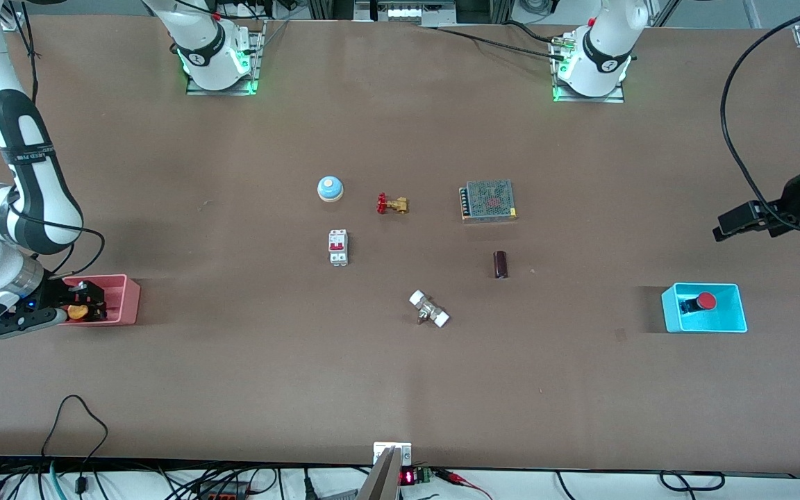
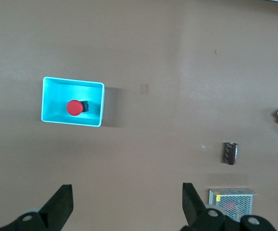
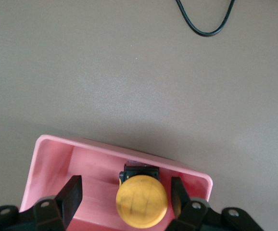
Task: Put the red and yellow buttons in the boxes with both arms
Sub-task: 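Raise the left gripper away while the right gripper releases the yellow button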
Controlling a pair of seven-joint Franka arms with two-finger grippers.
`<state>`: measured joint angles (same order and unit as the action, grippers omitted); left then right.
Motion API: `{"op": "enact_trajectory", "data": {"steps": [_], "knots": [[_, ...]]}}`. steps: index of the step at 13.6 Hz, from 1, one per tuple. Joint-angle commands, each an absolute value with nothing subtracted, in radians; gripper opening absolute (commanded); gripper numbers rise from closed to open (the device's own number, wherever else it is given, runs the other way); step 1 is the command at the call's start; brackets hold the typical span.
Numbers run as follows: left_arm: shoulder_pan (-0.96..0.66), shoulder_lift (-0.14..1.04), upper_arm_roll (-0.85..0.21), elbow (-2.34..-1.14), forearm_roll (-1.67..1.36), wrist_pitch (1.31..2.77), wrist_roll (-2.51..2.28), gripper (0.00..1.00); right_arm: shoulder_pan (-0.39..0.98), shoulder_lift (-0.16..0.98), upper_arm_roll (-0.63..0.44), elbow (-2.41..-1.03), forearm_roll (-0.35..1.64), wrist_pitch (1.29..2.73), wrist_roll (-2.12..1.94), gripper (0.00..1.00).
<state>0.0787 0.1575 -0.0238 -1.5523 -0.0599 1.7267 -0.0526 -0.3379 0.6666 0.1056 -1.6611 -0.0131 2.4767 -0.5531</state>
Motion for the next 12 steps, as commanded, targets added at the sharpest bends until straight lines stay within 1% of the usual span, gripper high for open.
{"op": "enact_trajectory", "data": {"steps": [1, 3, 4, 5, 7, 9, 10, 11, 12], "knots": [[0.094, 0.132, -0.046, -1.578, -0.060, 1.717, -0.063, 1.00, -0.347, 0.675, 0.115, -1.652, -0.052, 2.491, -0.566, 0.86], [0.092, 0.143, -0.046, -1.572, -0.052, 1.724, -0.064, 1.00, -0.347, 0.661, 0.115, -1.646, -0.064, 2.488, -0.563, 0.86], [0.092, 0.149, -0.046, -1.560, -0.046, 1.721, -0.051, 1.00, -0.347, 0.647, 0.115, -1.646, -0.064, 2.482, -0.561, 0.90], [0.091, 0.149, -0.048, -1.549, -0.045, 1.717, -0.049, 1.00, -0.347, 0.632, 0.115, -1.646, -0.064, 2.473, -0.563, 0.90], [0.081, 0.153, -0.052, -1.537, -0.041, 1.717, -0.063, 1.00, -0.347, 0.608, 0.117, -1.641, -0.052, 2.407, -0.561, 0.90], [0.089, 0.143, -0.049, -1.536, -0.040, 1.712, -0.052, 1.00, -0.347, 0.586, 0.118, -1.641, -0.049, 2.381, -0.560, 0.90], [0.089, 0.143, -0.049, -1.531, -0.040, 1.712, -0.052, 1.00, -0.347, 0.566, 0.121, -1.641, -0.048, 2.352, -0.558, 0.93], [0.087, 0.140, -0.051, -1.532, -0.040, 1.709, -0.052, 1.00, -0.342, 0.530, 0.126, -1.643, -0.046, 2.308, -0.555, 1.00], [0.087, 0.140, -0.051, -1.532, -0.040, 1.688, -0.051, 1.00, -0.333, 0.488, 0.129, -1.647, -0.040, 2.259, -0.542, 1.00]]}}
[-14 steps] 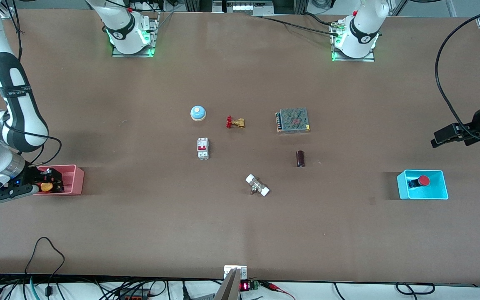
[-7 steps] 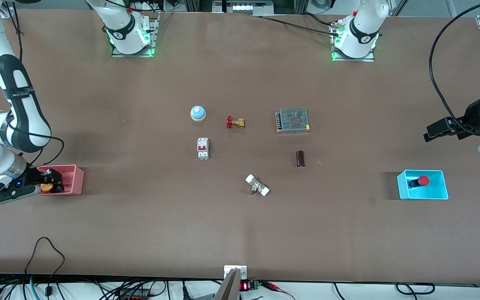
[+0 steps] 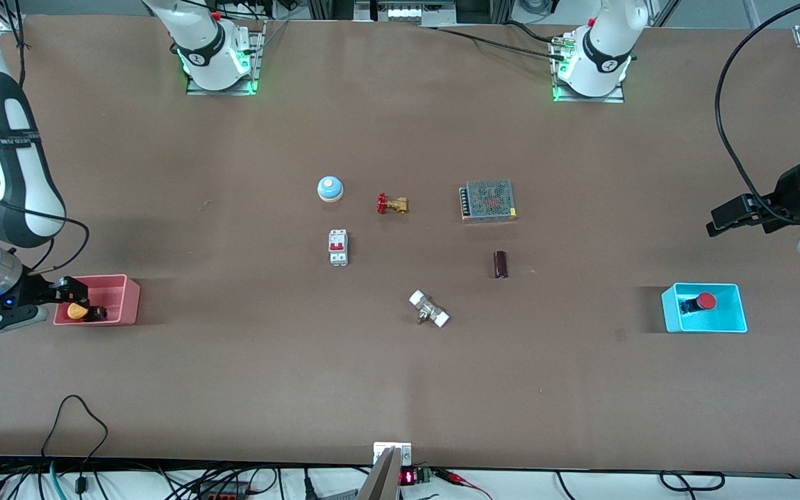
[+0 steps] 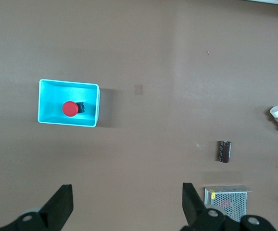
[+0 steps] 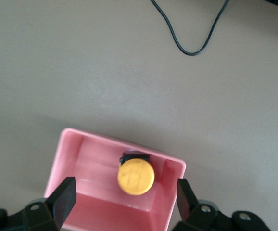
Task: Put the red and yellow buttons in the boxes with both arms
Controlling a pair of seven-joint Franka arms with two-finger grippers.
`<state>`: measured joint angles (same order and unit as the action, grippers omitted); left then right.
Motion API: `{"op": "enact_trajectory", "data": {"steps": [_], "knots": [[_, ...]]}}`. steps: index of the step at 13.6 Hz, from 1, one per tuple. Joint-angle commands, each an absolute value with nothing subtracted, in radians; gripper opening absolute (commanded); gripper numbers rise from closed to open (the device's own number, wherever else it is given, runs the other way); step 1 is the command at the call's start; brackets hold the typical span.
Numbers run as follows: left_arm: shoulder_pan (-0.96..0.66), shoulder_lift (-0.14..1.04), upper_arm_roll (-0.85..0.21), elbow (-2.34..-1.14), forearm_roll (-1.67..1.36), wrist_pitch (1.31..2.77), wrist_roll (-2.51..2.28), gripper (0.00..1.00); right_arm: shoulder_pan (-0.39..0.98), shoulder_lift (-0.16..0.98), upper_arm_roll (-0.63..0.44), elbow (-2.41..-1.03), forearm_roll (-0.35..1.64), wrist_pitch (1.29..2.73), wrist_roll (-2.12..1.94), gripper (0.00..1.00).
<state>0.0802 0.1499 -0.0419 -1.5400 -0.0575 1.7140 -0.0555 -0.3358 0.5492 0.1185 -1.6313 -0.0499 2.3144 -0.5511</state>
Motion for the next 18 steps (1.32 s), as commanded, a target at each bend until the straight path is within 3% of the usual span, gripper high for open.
{"op": "enact_trajectory", "data": {"steps": [1, 3, 7, 18], "knots": [[0.087, 0.138, -0.052, -1.532, -0.040, 1.675, -0.049, 1.00, -0.306, 0.374, 0.167, -1.649, -0.025, 2.096, -0.418, 1.00], [0.087, 0.114, -0.051, -1.537, -0.041, 1.674, -0.049, 1.00, -0.217, 0.240, 0.190, -1.640, -0.040, 1.926, -0.190, 1.00], [0.084, 0.097, -0.051, -1.548, -0.040, 1.671, -0.035, 1.00, -0.153, 0.088, 0.190, -1.641, -0.025, 1.832, -0.060, 1.00], [0.086, 0.087, -0.051, -1.549, -0.038, 1.638, -0.028, 1.00, -0.112, 0.041, 0.195, -1.640, -0.029, 1.744, -0.006, 1.00]]}}
